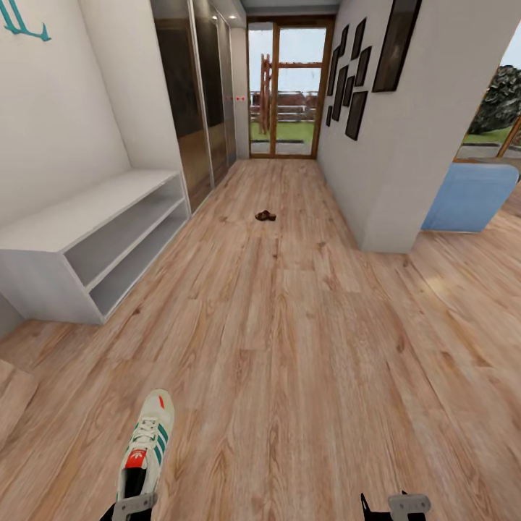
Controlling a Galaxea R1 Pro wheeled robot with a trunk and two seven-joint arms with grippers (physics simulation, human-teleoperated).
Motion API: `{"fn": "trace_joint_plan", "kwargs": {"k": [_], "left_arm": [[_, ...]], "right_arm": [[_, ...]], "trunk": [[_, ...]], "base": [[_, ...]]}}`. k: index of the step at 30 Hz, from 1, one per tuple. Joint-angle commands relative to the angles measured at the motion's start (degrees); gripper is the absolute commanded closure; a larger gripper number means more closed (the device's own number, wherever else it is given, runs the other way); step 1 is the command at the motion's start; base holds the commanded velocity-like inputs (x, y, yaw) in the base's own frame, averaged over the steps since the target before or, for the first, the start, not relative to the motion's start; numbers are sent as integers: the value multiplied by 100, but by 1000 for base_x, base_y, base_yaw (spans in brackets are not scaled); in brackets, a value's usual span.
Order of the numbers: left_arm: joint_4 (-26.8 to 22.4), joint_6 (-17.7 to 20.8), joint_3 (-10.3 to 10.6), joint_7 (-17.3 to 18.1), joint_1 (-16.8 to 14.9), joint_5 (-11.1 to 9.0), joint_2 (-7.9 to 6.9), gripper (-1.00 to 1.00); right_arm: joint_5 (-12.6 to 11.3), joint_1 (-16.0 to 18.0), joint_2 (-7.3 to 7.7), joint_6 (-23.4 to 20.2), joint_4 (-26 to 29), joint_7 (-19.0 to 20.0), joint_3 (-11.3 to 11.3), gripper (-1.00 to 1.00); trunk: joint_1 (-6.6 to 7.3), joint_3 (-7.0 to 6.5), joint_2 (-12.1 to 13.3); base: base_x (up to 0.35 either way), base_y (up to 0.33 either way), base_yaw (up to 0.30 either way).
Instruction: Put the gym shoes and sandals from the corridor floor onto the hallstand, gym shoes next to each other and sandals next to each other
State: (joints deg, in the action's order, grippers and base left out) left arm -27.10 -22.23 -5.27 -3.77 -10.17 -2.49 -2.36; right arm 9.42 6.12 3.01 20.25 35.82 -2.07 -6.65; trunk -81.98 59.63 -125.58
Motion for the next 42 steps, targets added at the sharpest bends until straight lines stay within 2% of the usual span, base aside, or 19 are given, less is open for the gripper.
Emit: {"fn": "trace_joint_plan", "kwargs": {"k": [1,12,17,20,22,25,28,35,42], "left_arm": [[3,-18,8,-10,-3,-23,-3,100],[3,-18,8,-10,-3,-22,-10,100],[-7,-42,16,78,6,-26,-96,100],[-10,-103,17,457,23,-24,-251,100],[-7,-161,-3,952,53,-59,-447,100],[-6,-250,-35,1379,100,-82,-584,100],[-7,-415,-55,1543,212,-95,-635,100],[-10,-572,-93,1613,327,-126,-665,100],[-6,-581,-308,1613,335,-329,-657,100]], "right_arm": [[60,3,-2,15,-4,-22,-12,-100],[60,3,-2,15,-4,-22,-12,-100],[60,2,-2,15,-4,-22,-12,-100],[60,2,-2,15,-4,-22,-12,-100],[60,3,-2,16,-4,-22,-12,-100],[60,3,-2,15,-4,-22,-12,-100],[60,1,-2,15,-4,-22,-12,-100],[65,2,-2,15,-4,-22,-12,-100],[62,2,-2,15,-8,-22,-12,-100]], "trunk": [[-3,4,-1],[-3,4,-1],[-3,4,-1],[-3,4,-1],[-3,4,-1],[-3,4,-1],[-3,4,-1],[-3,4,-1],[-3,4,-1]], "base": [[337,0,0],[338,0,0],[338,0,0],[338,0,0],[338,0,0],[338,0,0],[338,0,0],[338,0,0],[338,0,0]]}}
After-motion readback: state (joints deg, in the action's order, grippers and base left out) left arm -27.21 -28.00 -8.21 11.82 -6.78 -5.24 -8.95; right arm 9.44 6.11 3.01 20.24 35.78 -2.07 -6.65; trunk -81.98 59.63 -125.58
